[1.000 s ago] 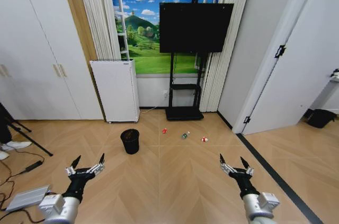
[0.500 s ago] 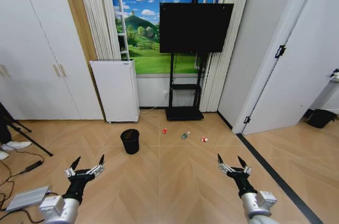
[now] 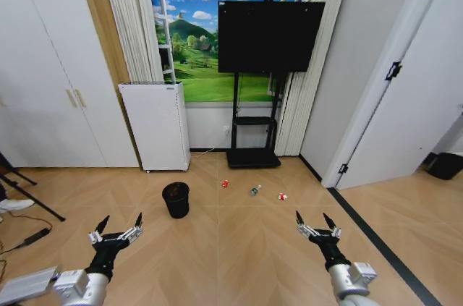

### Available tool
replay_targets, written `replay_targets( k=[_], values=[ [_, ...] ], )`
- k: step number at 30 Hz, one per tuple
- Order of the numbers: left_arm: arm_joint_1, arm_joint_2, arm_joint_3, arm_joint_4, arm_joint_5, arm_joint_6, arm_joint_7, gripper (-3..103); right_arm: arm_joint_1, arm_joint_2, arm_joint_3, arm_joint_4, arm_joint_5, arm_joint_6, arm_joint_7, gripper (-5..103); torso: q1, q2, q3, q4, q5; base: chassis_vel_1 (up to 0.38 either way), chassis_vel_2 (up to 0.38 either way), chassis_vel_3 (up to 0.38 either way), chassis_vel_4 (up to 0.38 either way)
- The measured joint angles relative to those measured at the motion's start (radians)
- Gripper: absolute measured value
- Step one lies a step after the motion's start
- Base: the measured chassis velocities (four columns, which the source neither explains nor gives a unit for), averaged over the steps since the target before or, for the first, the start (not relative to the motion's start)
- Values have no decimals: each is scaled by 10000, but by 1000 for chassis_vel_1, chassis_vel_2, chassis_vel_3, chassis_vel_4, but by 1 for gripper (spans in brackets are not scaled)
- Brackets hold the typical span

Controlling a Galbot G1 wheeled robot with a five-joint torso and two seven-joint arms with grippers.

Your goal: Pick up the trash bin and place the garbage on the floor into it.

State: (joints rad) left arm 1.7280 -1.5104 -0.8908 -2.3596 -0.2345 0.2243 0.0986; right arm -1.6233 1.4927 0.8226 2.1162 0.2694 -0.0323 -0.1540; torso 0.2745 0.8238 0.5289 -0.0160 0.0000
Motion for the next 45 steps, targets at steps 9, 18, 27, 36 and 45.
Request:
replay_targets(
  k=[9,18,27,36,45],
  values=[
    [-126,82,-6,45,-121,77,-3,100,130,97,-154,1,-209,-47,-9,100,2,0,1,1,0,-325,320,322,-330],
    [-295,111,30,223,-164,101,-6,100,168,233,-231,-94,-412,-85,-25,100,4,-2,0,0,-8,-350,360,354,-370],
    [-421,111,65,387,-140,-2,-2,100,249,269,-262,-166,-642,-156,-9,100,3,-3,1,2,6,-356,336,342,-361],
    [-439,151,26,528,-142,-22,158,100,319,439,-336,-173,-903,-371,65,100,-4,-48,-19,2,-3,-230,235,205,-167],
    [-455,212,6,667,-149,-102,233,100,154,602,-316,-196,-1057,-228,87,100,-198,-453,-262,1,-1,31,-26,-58,29]
  ],
)
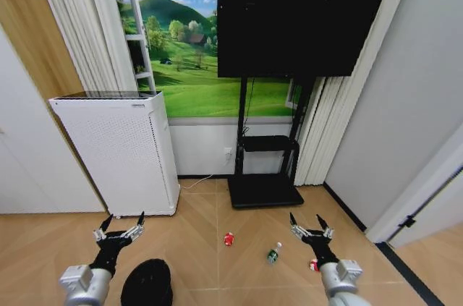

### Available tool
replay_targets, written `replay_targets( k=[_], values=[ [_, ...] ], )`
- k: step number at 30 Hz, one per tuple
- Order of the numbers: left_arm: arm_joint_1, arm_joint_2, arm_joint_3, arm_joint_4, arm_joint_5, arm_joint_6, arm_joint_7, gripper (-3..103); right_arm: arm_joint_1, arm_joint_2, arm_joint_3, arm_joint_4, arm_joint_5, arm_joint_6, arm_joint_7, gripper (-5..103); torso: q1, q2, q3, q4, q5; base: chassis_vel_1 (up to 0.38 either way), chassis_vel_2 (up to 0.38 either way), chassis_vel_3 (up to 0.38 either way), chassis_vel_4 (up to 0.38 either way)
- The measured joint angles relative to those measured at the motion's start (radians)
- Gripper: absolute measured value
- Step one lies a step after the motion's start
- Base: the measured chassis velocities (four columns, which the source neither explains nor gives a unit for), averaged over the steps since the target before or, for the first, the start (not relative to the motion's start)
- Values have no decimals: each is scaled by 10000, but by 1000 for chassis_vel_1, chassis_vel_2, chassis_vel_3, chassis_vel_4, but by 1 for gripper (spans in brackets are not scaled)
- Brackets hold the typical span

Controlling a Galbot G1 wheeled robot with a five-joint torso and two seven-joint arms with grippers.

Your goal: Pick up the trash bin and place the garbage on the floor into it.

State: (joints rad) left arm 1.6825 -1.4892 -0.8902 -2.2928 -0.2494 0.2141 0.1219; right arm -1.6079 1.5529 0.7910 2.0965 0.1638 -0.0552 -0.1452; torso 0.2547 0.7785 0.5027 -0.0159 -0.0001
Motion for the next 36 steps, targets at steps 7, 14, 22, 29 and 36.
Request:
replay_targets(
  k=[7,14,22,29,36],
  values=[
    [2,0,-2,39,4,-63,38,100,-79,58,14,0,-35,78,6,100,-108,-292,-161,-2,1,10,-5,-4,6],
    [-31,-12,-6,79,20,-79,50,100,-101,59,-4,-106,-34,129,-11,100,-247,-618,-353,-1,1,0,0,0,0],
    [-55,-50,-12,125,32,-82,50,100,-72,-5,-95,-263,-18,166,-63,100,-405,-1008,-584,-1,1,0,0,0,0],
    [-75,-37,-17,152,57,-83,47,100,-27,-10,-208,-469,-14,279,-80,100,-547,-1354,-788,0,1,0,0,0,0],
    [-55,-78,-14,183,130,-104,46,100,-72,-71,-151,-597,20,429,-94,100,-657,-1624,-948,-1,1,0,0,0,0]
  ],
)
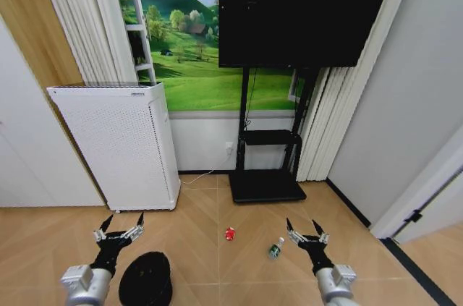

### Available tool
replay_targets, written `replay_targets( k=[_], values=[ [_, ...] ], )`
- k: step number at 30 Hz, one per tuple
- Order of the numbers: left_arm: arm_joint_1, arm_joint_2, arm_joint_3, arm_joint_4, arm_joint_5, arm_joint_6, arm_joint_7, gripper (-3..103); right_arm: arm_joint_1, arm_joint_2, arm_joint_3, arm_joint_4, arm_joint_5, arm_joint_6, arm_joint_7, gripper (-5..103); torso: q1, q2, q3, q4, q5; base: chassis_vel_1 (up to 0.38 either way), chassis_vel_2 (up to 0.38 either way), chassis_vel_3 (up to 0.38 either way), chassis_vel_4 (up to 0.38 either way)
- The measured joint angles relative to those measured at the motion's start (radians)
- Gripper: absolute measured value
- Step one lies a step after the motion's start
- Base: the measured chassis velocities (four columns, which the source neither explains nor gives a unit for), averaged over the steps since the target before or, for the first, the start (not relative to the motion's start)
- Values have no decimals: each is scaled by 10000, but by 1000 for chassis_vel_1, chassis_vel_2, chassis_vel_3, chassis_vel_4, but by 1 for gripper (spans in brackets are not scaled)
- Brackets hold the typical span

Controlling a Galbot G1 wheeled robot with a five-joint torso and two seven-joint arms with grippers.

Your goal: Pick up the trash bin and place the garbage on the floor into it.

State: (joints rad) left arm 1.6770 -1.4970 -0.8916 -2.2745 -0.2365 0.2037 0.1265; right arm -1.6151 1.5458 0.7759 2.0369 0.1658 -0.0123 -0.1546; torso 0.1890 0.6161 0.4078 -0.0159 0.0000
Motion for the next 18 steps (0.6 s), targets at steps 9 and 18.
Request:
replay_targets(
  k=[9,18],
  values=[
    [77,-33,-5,-18,63,-59,11,100,-123,-40,21,-103,10,214,-23,100,-148,-385,-236,0,0,0,0,0,0],
    [92,-33,-35,-4,72,-88,42,100,-134,-12,-16,-126,-21,250,-30,100,-215,-543,-329,0,0,0,0,0,0]
  ],
)
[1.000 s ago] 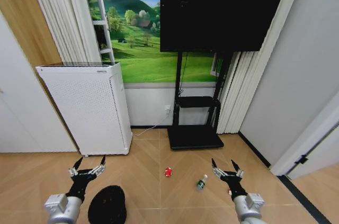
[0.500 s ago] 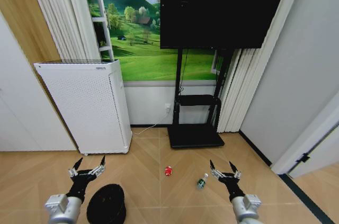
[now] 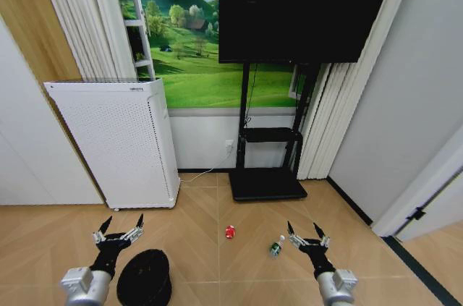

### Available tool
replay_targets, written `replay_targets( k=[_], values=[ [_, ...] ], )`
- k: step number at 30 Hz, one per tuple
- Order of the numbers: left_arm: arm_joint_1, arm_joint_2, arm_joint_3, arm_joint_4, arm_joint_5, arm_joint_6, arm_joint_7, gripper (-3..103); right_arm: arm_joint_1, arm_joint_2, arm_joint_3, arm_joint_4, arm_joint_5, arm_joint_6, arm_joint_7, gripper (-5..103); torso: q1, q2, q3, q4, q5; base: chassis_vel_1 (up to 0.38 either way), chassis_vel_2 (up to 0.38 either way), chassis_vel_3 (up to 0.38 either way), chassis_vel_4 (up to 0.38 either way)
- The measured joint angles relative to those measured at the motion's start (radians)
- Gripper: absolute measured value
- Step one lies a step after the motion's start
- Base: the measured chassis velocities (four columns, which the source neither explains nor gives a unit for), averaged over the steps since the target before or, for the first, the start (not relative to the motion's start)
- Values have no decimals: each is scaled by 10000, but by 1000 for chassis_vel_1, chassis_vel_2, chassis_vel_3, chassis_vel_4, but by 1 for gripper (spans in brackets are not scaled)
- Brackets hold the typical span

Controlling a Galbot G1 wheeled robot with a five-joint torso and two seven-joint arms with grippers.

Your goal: Pick up the trash bin and place the garbage on the floor into it.

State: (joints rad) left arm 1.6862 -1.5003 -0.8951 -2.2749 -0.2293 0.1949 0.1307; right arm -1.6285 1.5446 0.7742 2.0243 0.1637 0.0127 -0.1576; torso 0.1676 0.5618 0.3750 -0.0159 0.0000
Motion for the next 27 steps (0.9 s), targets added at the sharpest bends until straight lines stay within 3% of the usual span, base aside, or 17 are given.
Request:
replay_targets(
  k=[13,27],
  values=[
    [-102,111,11,93,-9,10,22,100,154,122,-49,-235,-43,-10,-3,100,-315,-841,-526,0,0,0,0,0,0],
    [-130,133,25,142,-10,-18,33,100,183,136,-35,-390,-40,41,-13,100,-511,-1363,-851,0,0,0,0,0,0]
  ],
)
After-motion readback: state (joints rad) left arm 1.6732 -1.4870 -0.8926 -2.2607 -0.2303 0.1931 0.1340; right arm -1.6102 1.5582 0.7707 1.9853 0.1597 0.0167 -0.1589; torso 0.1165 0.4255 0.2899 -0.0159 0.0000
